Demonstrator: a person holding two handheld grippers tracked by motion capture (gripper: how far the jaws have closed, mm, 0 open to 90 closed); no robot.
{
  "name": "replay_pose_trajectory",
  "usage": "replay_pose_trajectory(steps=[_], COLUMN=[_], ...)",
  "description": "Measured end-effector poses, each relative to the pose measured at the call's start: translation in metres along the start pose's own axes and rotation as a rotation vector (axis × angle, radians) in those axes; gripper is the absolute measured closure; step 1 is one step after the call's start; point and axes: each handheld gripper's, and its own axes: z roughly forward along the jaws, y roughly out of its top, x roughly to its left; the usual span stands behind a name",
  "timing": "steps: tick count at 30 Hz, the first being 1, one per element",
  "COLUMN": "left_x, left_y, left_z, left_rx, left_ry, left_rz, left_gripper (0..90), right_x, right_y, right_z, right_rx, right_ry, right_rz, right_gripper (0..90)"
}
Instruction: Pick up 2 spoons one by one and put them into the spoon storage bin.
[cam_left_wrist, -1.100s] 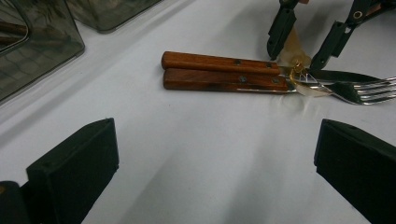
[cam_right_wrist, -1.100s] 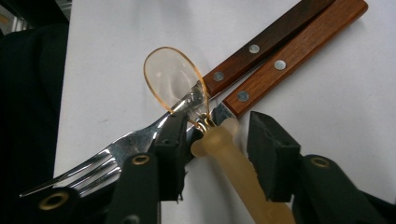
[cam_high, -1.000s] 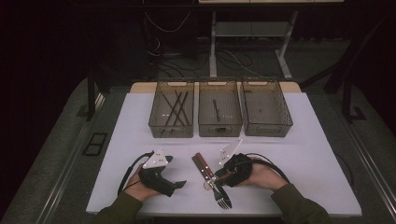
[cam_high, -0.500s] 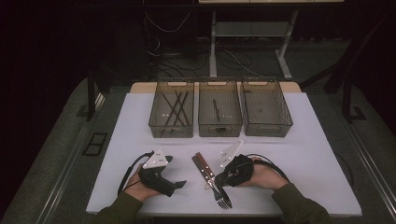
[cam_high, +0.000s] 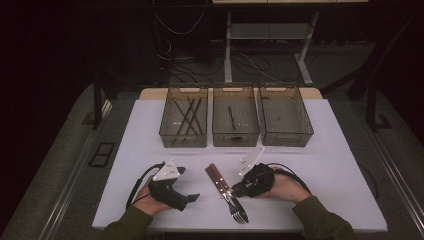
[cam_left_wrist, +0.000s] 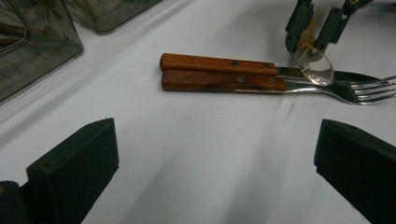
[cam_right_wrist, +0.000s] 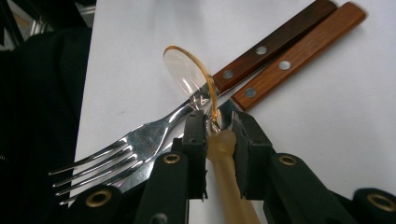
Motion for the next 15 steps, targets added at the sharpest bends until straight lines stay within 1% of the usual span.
replay_pose_trajectory(steps=[4, 6, 10, 11, 13, 15], left_x=[0.001, 0.001, 0.001, 0.001, 0.001, 0.001], left_y=[0.000, -0.001, 0.000, 0.000, 0.000, 0.000], left_z=[-0.001, -0.001, -0.001, -0.001, -0.001, -0.001], left_rx=[-0.001, -0.007, -0.005, -0.005, -0.007, -0.010], left_ry=[-0.004, -0.006, -0.008, -0.007, -0.007, -0.007], left_rz=[0.006, 0.000, 0.005, 0.005, 0.004, 0.000], left_gripper=[0.0, 0.0, 0.0, 0.0, 0.0, 0.0], right_x=[-0.001, -0.003, -0.005, -0.006, -0.008, -0.008], right_y=[-0.001, -0.002, -0.003, -0.004, -0.005, -0.005], right_z=[-0.008, -0.011, -0.016, -0.017, -0.019, -0.020], right_rx=[-0.025, -0.042, -0.051, -0.052, -0.056, -0.055], right_ry=[-0.029, -0.036, -0.078, -0.087, -0.105, -0.118], right_rz=[0.025, 0.032, 0.061, 0.077, 0.077, 0.102], right_gripper=[76.1, 76.1, 76.1, 76.1, 76.1, 76.1])
